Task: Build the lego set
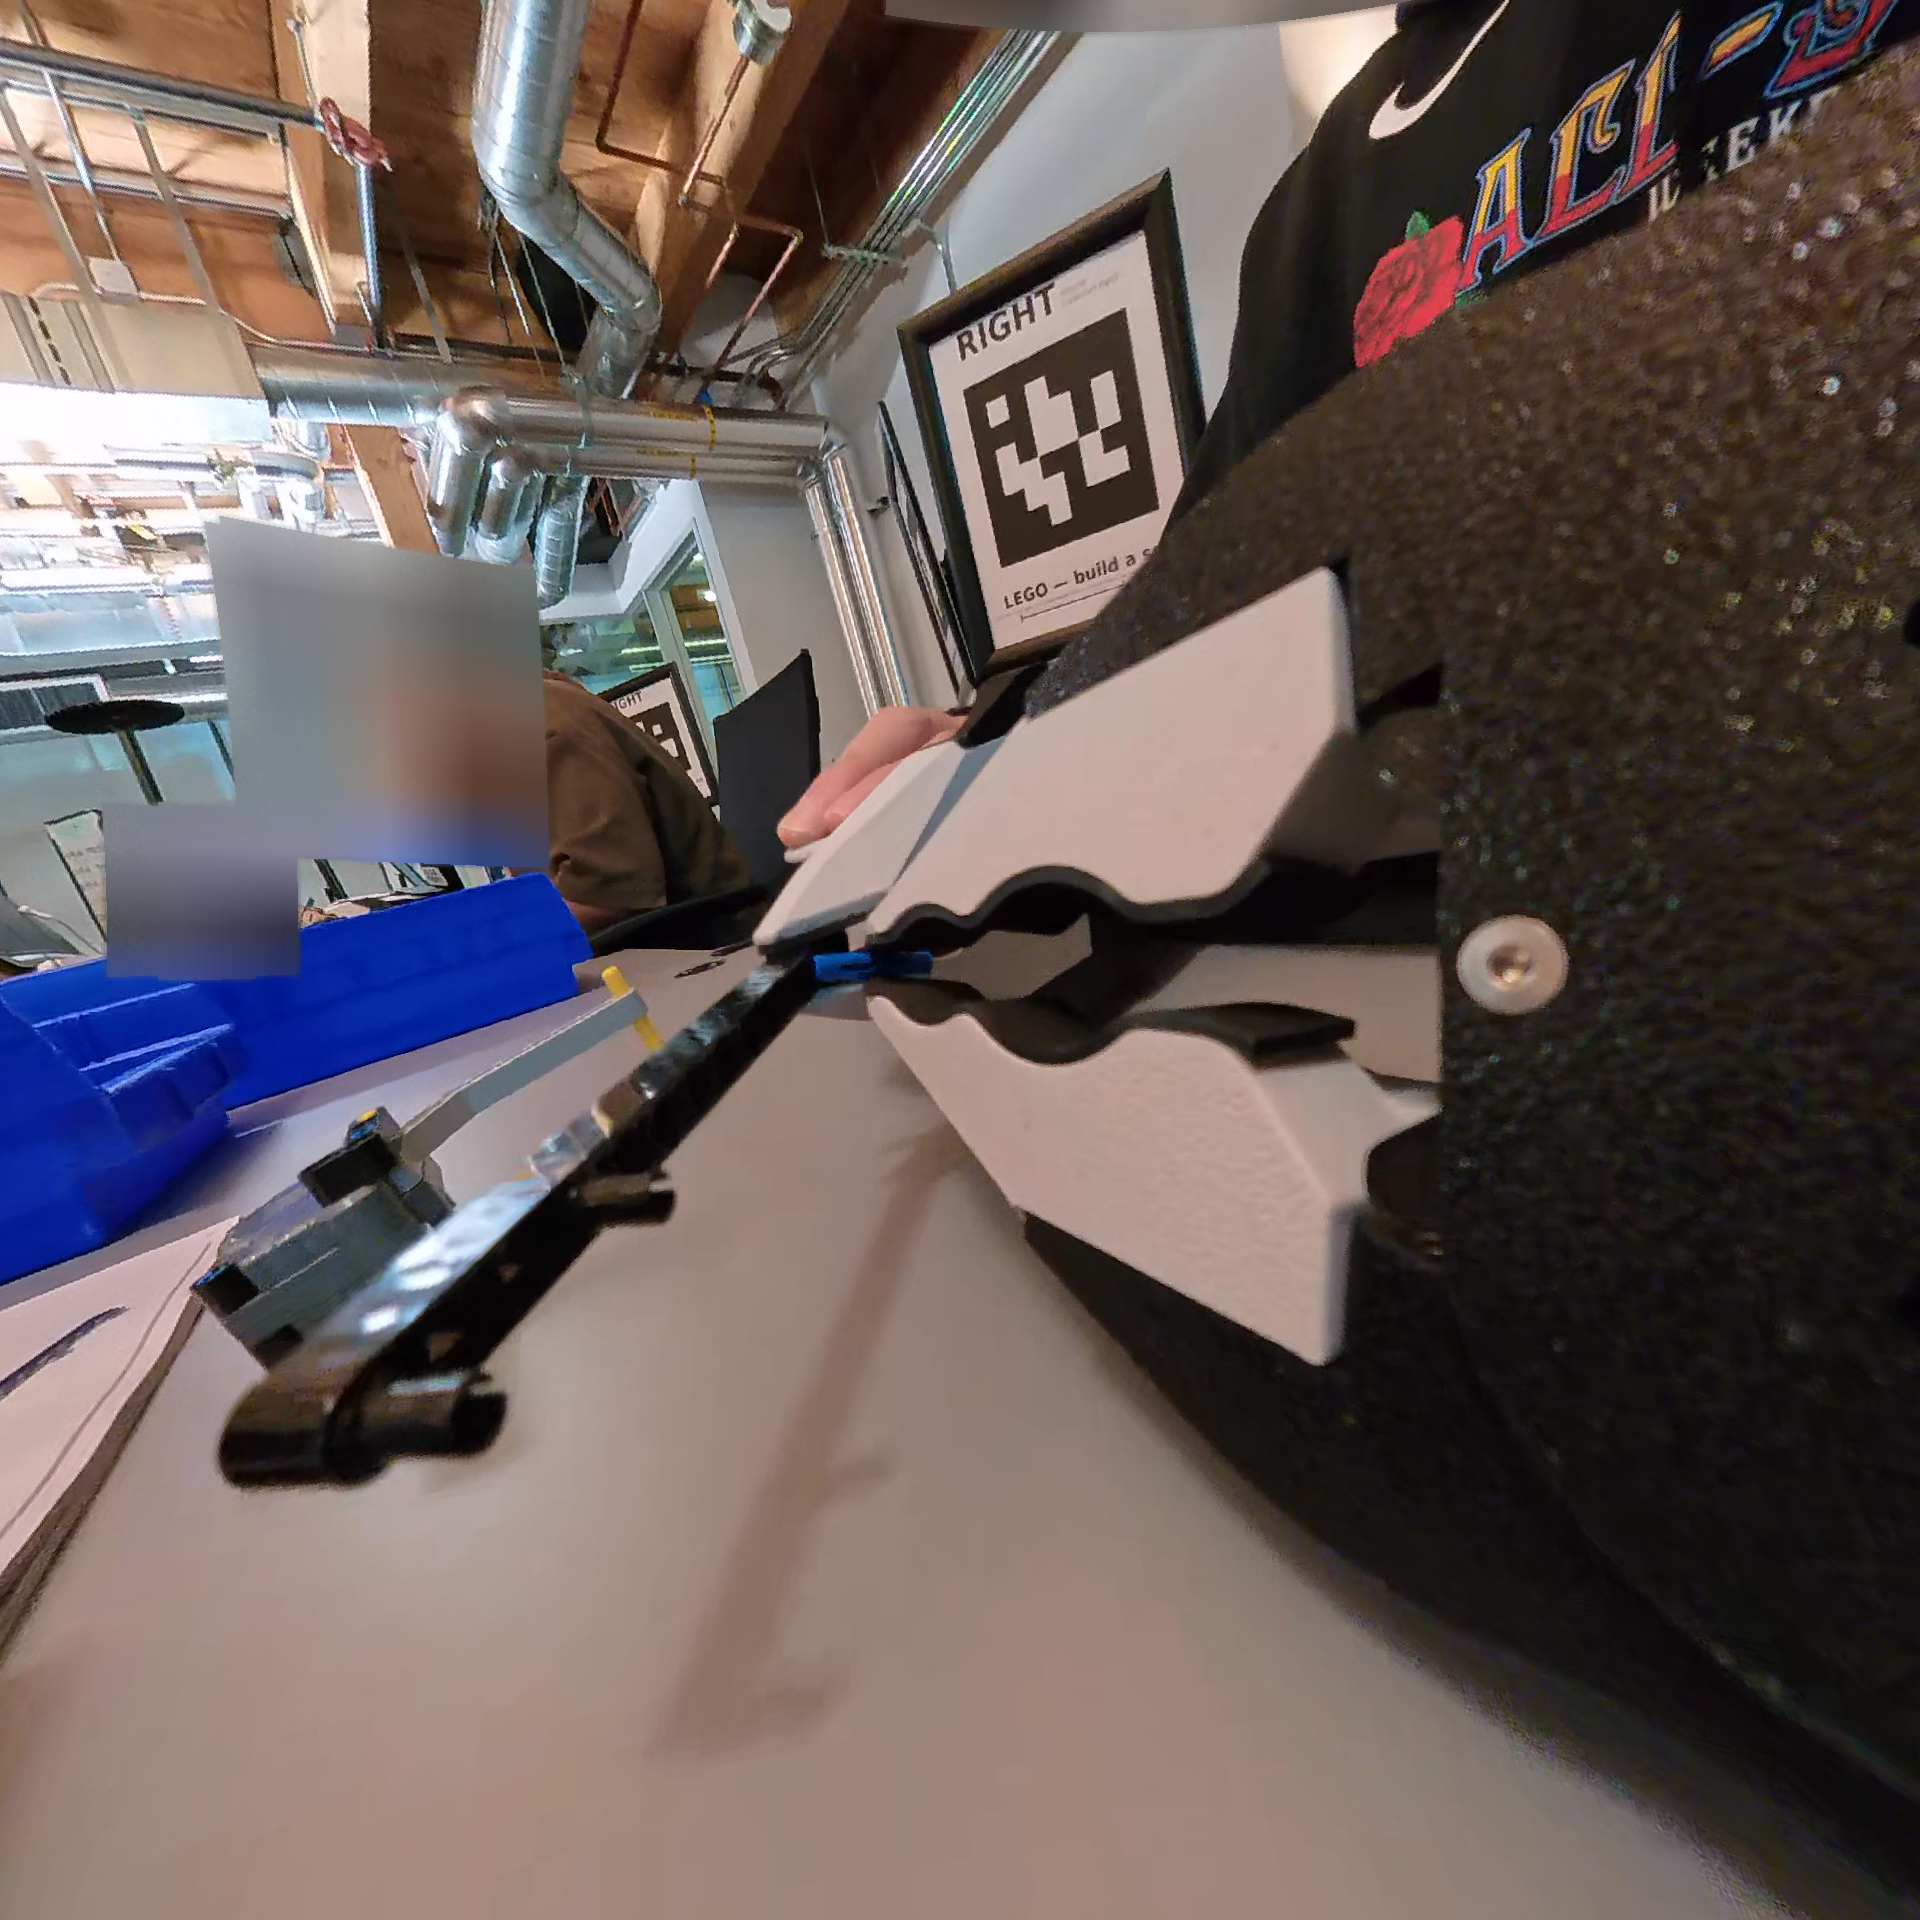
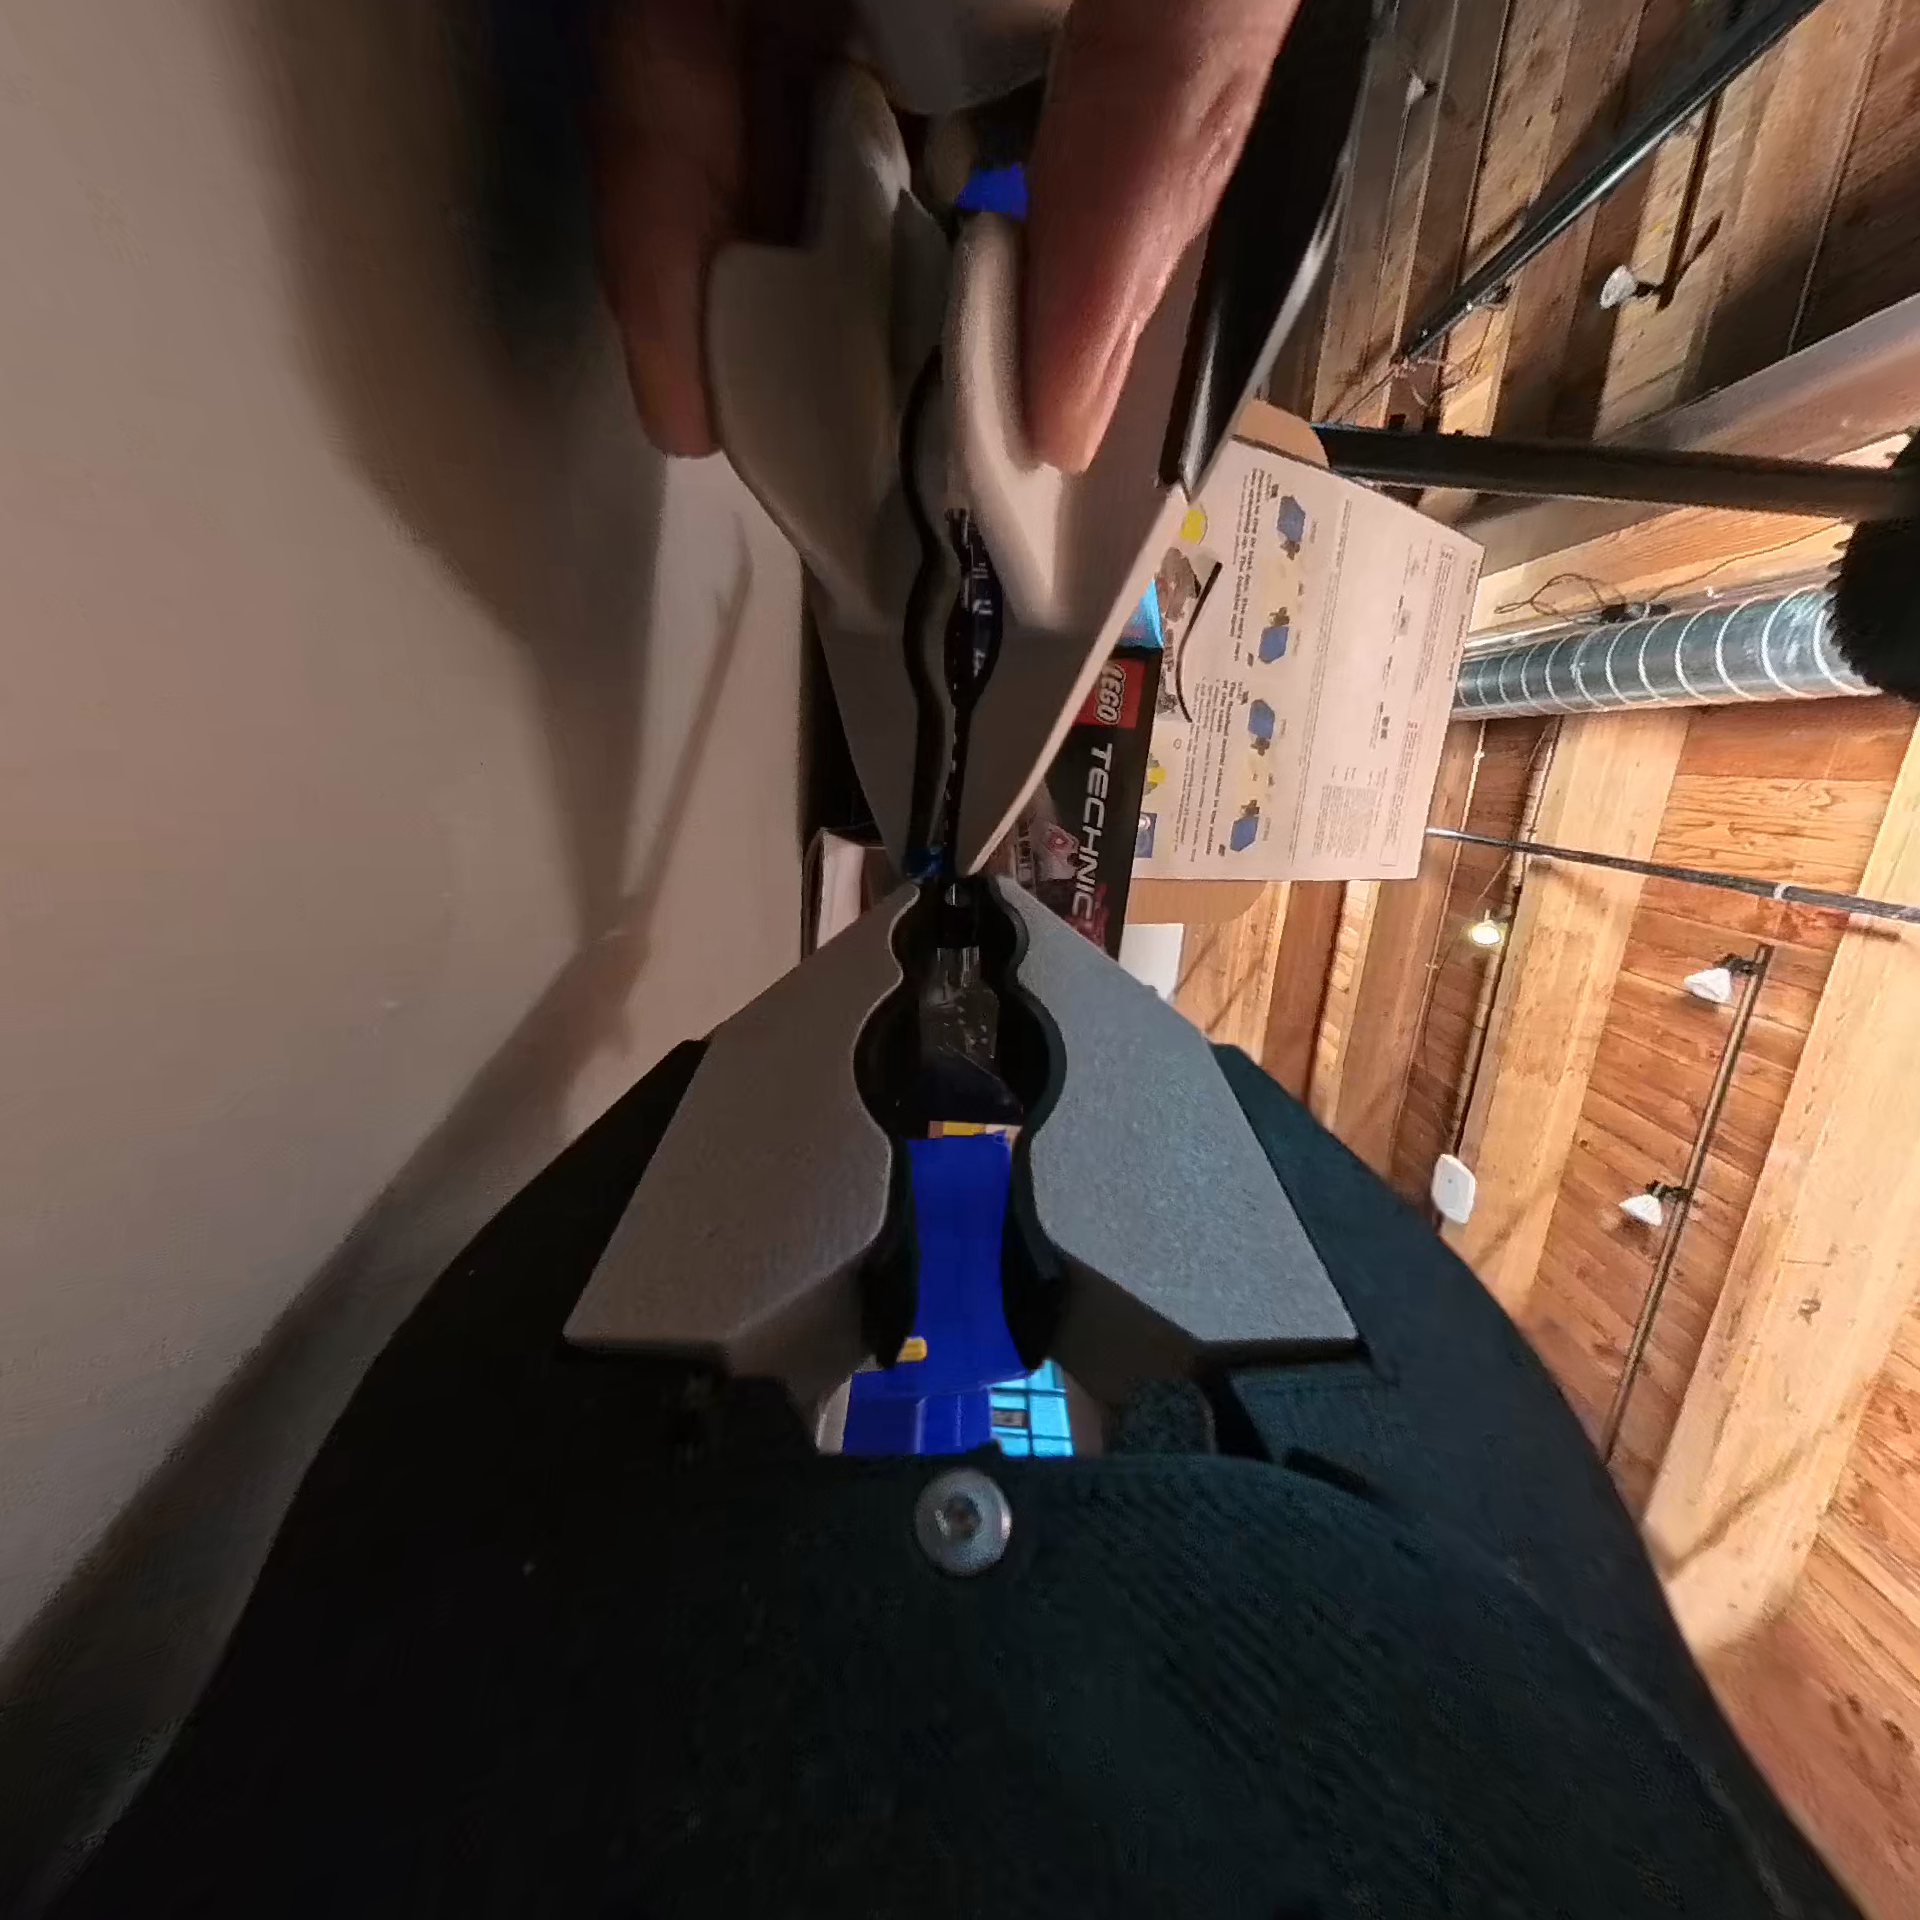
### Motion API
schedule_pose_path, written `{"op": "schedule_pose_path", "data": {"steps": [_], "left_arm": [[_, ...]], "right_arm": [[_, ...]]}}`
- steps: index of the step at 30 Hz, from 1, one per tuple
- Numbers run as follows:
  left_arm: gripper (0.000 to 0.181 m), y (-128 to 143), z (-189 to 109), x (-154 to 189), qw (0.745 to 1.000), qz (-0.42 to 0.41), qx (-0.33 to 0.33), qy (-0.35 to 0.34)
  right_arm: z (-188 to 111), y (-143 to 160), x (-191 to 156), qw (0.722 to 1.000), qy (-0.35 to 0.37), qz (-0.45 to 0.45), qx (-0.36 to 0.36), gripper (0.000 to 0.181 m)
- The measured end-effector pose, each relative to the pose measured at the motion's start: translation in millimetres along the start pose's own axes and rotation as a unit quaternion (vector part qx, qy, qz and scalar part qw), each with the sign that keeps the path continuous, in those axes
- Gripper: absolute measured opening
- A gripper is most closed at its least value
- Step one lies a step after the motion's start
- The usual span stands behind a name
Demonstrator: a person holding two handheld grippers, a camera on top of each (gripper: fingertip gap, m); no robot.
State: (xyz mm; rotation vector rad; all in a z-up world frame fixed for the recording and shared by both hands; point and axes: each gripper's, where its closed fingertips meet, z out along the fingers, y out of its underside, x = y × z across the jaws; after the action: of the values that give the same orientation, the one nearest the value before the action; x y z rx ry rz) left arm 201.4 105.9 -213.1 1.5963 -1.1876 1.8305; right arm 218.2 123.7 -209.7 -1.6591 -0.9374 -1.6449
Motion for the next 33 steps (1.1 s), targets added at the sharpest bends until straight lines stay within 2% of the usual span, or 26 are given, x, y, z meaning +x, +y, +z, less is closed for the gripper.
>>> {"op": "schedule_pose_path", "data": {"steps": [6, 17, 26, 33], "left_arm": [[0.003, 0, -2, -6, 0.999, 0.037, -0.008, -0.035], [0.002, 5, -2, 0, 0.997, 0.055, -0.060, -0.016], [0.003, 5, 4, -2, 0.998, 0.034, -0.051, -0.007], [0.002, 9, -1, -4, 0.996, 0.023, -0.083, -0.003]], "right_arm": [[1, 0, -3, 1.000, -0.008, 0.001, 0.000, 0.005], [-6, 1, 2, 0.999, 0.015, -0.021, 0.021, 0.005], [-4, 3, -1, 1.000, 0.000, 0.000, 0.016, 0.006], [-6, -2, -2, 0.999, -0.004, -0.001, 0.036, 0.006]]}}
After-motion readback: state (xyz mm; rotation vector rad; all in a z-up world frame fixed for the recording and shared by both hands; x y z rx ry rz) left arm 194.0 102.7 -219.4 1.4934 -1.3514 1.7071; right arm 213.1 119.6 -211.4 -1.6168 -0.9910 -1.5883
